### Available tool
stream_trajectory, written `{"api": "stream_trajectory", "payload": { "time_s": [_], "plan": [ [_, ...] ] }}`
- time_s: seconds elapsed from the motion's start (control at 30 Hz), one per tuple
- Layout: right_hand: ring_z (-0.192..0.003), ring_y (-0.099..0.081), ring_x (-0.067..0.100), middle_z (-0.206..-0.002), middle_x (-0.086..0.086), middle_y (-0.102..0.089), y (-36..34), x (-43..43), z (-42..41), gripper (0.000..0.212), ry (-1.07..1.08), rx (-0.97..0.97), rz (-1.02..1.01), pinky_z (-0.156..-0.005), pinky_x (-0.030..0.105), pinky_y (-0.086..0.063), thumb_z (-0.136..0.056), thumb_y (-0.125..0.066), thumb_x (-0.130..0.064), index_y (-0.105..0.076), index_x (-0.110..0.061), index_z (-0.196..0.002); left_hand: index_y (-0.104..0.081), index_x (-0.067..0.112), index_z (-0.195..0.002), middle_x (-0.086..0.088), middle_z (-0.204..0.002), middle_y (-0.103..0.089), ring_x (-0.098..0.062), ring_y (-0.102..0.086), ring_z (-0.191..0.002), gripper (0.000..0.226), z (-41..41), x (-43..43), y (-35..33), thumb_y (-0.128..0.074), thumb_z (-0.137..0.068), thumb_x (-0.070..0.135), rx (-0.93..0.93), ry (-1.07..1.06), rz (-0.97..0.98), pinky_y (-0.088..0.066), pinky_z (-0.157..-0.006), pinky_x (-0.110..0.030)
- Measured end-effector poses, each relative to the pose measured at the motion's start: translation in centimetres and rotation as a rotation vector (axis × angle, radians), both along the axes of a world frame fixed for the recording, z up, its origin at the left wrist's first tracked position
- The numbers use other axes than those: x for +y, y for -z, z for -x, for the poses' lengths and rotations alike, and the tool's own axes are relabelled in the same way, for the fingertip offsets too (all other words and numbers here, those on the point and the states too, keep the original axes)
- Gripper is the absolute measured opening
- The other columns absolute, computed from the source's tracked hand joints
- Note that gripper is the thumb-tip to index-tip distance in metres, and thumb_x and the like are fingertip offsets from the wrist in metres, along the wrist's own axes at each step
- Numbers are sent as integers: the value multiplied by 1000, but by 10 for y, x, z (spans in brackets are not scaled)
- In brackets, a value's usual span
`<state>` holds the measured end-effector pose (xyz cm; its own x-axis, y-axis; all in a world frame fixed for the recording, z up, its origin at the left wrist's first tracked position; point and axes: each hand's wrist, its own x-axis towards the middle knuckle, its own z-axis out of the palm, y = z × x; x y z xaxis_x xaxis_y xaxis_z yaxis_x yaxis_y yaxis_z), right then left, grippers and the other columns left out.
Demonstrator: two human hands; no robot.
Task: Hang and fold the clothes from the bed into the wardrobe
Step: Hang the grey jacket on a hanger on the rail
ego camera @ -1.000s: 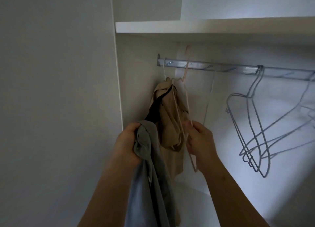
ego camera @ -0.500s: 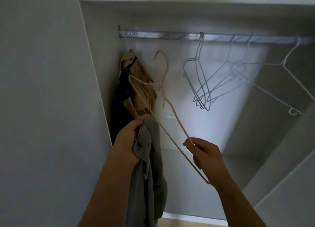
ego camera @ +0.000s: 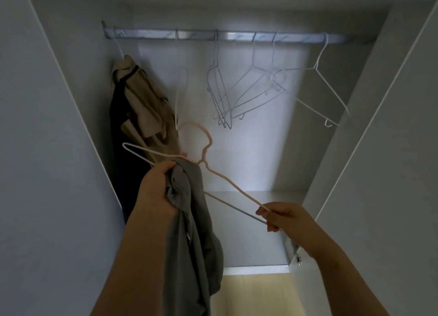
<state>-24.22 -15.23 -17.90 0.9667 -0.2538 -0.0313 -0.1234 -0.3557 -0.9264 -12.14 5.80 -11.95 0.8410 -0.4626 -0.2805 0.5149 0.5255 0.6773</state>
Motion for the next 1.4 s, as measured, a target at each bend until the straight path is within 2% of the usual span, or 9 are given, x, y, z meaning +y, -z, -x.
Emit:
{"api": "stream_trajectory", "payload": {
  "time_s": [0.1, 0.17, 0.23, 0.47, 0.6, 0.73, 0.83, 1.03, 1.4],
  "plan": [
    [-61, -60, 6, -57, -8, -65, 13, -2, 9, 27, -38, 97, 79, -66, 15, -48, -90, -56, -10, -68, -26, -73, -64, 11, -69, -2, -57, -63, -13, -59, -63, 26, 19, -10, 0, -85, -56, 4, 30, -27, 55, -51, -45, -21],
    [-68, -62, 8, -67, -8, -65, 16, 1, 10, 21, -49, 129, 132, -76, 21, -51, -91, -54, -10, -65, -23, -78, -59, 15, -78, 2, -54, -65, -11, -63, -56, 7, 29, -23, 5, -58, -86, 14, -31, -100, -91, -51, -44, -19],
    [-74, -64, 9, -78, -6, -66, 13, 9, 11, 16, -50, 78, 111, -79, 22, -52, -90, -55, -12, -60, -27, -87, -55, 14, -77, 0, -59, -63, -11, -60, -55, 23, 39, -35, 7, -41, -96, 17, -48, -79, -166, -51, -53, -20],
    [-57, -60, 5, -63, -8, -60, -24, 27, 1, 3, 95, -225, -177, -57, 12, -49, -89, -58, -24, -59, -28, -90, -68, 23, -85, -7, -98, -65, -23, -58, -94, 21, 58, -54, 13, -50, -94, 16, -364, -3, -621, -49, -88, -35],
    [-61, -47, 13, -59, -2, -52, -14, 15, 5, 29, 295, -264, -249, -62, 23, -44, -94, -49, -29, -62, -20, -70, -67, 16, -93, -3, -93, -62, -17, -55, -87, 12, 47, -40, 10, -55, -92, 18, -403, -76, -780, -45, -69, -24],
    [-62, -46, 16, -57, 4, -49, -7, -1, 10, 37, 400, -261, -286, -65, 26, -40, -94, -48, -15, -56, -10, -58, -58, 6, -110, -11, -103, -56, -23, -50, -88, 21, 32, -32, 7, -55, -92, 17, -266, -262, -771, -39, -78, -32],
    [-57, -39, 15, -53, 4, -42, -4, -12, 13, 38, 447, -275, -260, -58, 25, -34, -91, -49, -11, -53, -8, -53, -54, 1, -119, -10, -83, -54, -22, -50, -72, 32, 20, -26, 3, -55, -90, 16, -99, -344, -657, -45, -74, -36],
    [-55, -38, 12, -35, -10, -39, -1, -32, 23, 47, 417, -219, -225, -56, 24, -29, -87, -53, -8, -49, -15, -41, -60, 5, -90, -11, -85, -59, -25, -56, -79, 13, 9, -14, 14, -57, -89, 18, 17, -492, -581, -47, -84, -38],
    [-46, -31, 13, -42, -1, -35, 19, -52, 30, 47, 434, -81, -164, -50, 25, -27, -84, -53, -5, -46, -15, -39, -54, 17, -76, 5, -70, -51, -8, -46, -63, 12, 20, -33, 18, -57, -88, 14, -503, -673, -1029, -36, -58, -26]
  ]
}}
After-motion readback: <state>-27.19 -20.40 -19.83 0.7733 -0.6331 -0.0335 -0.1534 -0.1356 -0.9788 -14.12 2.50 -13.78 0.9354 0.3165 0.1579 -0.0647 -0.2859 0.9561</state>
